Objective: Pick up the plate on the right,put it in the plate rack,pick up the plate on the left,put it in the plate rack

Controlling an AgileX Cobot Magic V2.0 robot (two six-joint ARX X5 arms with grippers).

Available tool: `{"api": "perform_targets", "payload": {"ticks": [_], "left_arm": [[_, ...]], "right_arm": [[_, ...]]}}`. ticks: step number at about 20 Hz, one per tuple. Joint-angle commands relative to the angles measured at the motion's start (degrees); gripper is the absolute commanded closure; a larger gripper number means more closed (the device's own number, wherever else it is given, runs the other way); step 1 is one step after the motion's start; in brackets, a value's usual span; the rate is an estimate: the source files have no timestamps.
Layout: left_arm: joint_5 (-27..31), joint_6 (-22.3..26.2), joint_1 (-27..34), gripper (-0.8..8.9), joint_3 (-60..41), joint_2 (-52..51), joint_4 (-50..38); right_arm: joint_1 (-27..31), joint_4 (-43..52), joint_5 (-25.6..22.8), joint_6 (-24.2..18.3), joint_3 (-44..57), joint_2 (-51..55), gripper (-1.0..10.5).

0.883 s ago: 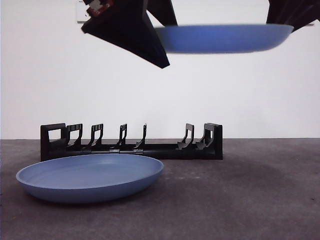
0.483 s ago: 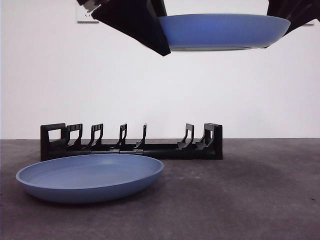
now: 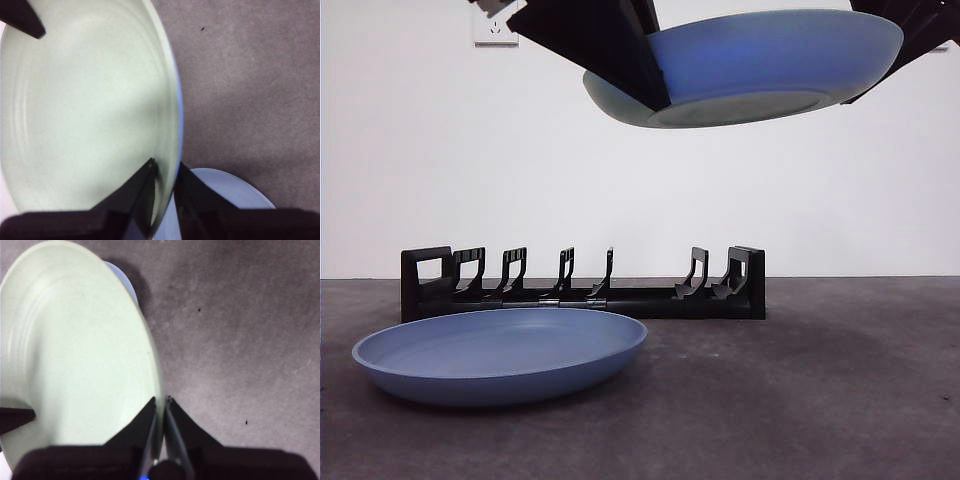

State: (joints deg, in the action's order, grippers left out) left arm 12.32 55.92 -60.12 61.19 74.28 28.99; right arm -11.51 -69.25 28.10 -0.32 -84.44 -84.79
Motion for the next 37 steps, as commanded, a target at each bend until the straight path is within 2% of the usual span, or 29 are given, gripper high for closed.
{"api": "perform_targets", "payload": {"ticks": [1,5,9,10,16,18,21,23,27,29,32,37], "left_arm": [[0.74,-3.67,0.42,8.21,0.11,0.24,1.42],[0.00,-4.24,0.39,8.21,0.09,0.24,2.73],[-1.95,-5.90,0.42,8.21,0.11,0.24,3.28],[-2.12,-6.27,0.39,8.21,0.11,0.24,3.26],[-5.14,-9.99,0.96,8.21,0.11,0.24,3.08],[-6.73,-13.46,2.45,8.21,0.11,0.24,2.75],[-11.85,-21.29,7.89,8.21,0.09,0.24,-0.15],[-17.46,-29.42,13.42,8.21,0.09,0.17,-4.98],[-31.28,-47.78,26.77,8.21,0.09,0.13,-18.16],[-35.21,-53.86,31.95,8.21,0.11,0.13,-23.17],[-37.88,-57.70,37.68,8.21,0.09,0.13,-26.64],[-38.25,-58.29,43.63,8.21,0.09,0.15,-27.63]], "right_arm": [[0.22,1.20,-0.68,-1.22,-0.31,0.31,9.5],[0.22,2.99,-0.63,-1.20,-0.48,0.31,9.0],[0.22,4.68,-0.37,-1.05,-1.42,0.33,5.6],[0.22,5.03,-0.35,-0.85,-1.88,0.33,5.0],[0.24,4.90,0.35,-0.07,-9.05,0.85,4.7],[0.26,5.01,-1.49,1.53,-14.34,2.21,4.7],[0.26,4.96,-9.22,2.23,-20.52,6.01,4.7],[0.26,4.70,-11.08,2.19,-21.68,9.22,4.7],[0.26,0.46,-11.26,0.24,-21.68,13.62,4.7],[0.26,-3.02,-11.19,-0.90,-21.68,14.19,4.8],[0.24,-7.17,-11.08,-2.01,-21.33,14.14,4.8],[0.24,-9.55,-10.97,-2.71,-18.80,14.16,4.8]]}}
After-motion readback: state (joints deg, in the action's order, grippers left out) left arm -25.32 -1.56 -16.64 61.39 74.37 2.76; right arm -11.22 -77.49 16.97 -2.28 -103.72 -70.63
